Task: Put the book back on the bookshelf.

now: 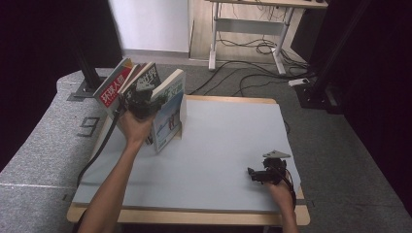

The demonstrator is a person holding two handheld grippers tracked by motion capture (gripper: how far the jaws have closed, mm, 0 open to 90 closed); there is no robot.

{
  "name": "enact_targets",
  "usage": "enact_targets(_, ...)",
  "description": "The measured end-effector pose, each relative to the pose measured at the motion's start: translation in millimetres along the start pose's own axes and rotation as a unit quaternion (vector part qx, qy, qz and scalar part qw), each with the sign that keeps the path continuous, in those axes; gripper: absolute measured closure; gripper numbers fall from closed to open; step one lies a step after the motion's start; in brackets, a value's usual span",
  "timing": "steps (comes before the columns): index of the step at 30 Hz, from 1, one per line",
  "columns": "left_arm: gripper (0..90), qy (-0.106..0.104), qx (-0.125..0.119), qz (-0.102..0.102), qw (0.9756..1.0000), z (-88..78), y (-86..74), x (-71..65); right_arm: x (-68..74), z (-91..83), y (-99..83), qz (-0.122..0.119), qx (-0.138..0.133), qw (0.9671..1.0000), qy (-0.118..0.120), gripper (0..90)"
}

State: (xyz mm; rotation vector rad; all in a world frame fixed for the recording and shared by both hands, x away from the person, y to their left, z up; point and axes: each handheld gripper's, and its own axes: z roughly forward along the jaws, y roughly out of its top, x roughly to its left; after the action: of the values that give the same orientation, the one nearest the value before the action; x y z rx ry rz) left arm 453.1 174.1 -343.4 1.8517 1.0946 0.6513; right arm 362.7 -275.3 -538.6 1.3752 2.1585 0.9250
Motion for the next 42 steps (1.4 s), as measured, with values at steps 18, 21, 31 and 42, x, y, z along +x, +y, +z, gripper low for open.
enact_targets(18,74.1,0.064,-0.027,-0.004,0.9975,18.0,2.8,-3.7,-0.1,0.0,0.0,0.000,0.000,1.0000,0.000,0.0)
enact_targets(21,74.1,0.065,-0.033,-0.006,0.9973,19.7,2.5,-4.7,-0.1,0.0,0.0,0.000,0.000,1.0000,0.000,0.0)
enact_targets(31,73.5,0.047,-0.029,0.010,0.9984,22.2,-4.3,-16.8,0.0,0.0,0.0,0.000,0.000,1.0000,0.000,0.0)
enact_targets(42,71.4,0.021,-0.036,0.006,0.9991,26.1,-8.2,-28.0,0.0,0.0,0.0,0.000,0.000,1.0000,0.000,0.0)
